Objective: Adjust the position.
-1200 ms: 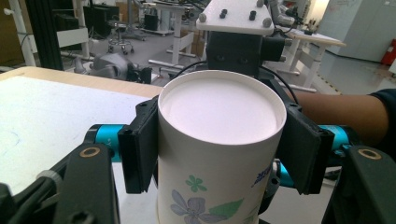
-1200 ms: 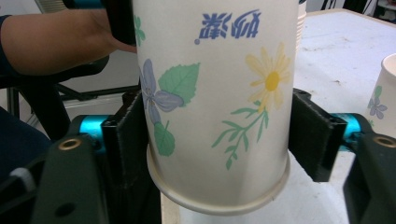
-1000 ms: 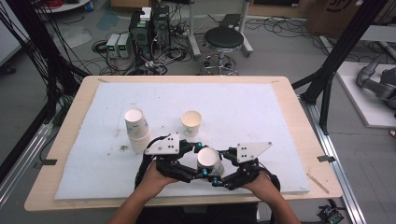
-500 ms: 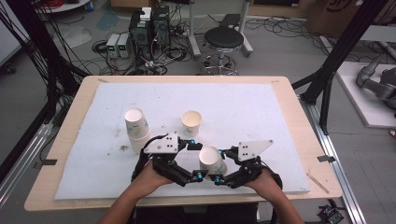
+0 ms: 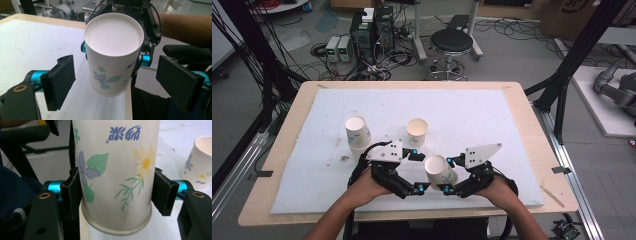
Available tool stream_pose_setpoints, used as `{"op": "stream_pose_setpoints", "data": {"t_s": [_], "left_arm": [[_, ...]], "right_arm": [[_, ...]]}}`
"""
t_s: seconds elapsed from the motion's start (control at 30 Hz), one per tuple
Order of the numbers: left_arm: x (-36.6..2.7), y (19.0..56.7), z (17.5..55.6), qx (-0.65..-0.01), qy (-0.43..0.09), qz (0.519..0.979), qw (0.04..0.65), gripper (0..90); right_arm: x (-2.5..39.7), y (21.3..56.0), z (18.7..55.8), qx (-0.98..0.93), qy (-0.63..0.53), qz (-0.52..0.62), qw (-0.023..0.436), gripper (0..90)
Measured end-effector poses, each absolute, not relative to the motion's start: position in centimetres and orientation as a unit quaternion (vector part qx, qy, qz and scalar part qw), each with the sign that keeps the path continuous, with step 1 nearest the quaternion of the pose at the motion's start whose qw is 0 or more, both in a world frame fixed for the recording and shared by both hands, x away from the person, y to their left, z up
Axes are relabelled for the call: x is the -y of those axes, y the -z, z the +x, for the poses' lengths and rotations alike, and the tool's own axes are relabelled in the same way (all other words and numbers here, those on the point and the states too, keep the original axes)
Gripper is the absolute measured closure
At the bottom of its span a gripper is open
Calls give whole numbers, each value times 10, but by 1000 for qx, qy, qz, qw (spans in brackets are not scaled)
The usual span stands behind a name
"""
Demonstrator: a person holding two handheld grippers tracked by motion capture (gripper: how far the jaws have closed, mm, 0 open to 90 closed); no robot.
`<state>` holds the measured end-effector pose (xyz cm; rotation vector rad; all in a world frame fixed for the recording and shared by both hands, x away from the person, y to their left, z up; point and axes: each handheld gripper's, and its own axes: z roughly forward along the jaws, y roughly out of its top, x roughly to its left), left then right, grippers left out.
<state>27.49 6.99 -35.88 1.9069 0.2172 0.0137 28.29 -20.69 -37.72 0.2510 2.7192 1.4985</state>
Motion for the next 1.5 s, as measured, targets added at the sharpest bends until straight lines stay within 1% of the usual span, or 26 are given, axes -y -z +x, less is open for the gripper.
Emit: {"op": "stream_pose_setpoints", "data": {"t_s": [0.33, 0.8, 1.2, 1.43, 1.5], "left_arm": [[-62, 353, 278, -71, -2, 844, 531, 169], [-54, 351, 281, -65, 3, 861, 505, 192], [-49, 349, 284, -63, 2, 871, 487, 197], [-45, 352, 285, -68, 9, 880, 470, 231], [-44, 353, 285, -65, 12, 882, 467, 256]], "right_arm": [[198, 366, 283, -900, -431, 54, 21, 342], [188, 357, 285, -932, -360, 38, 30, 342], [179, 353, 287, -949, -314, 30, 24, 342], [174, 352, 288, -958, -284, 22, 21, 340], [172, 352, 288, -961, -274, 22, 19, 340]]}}
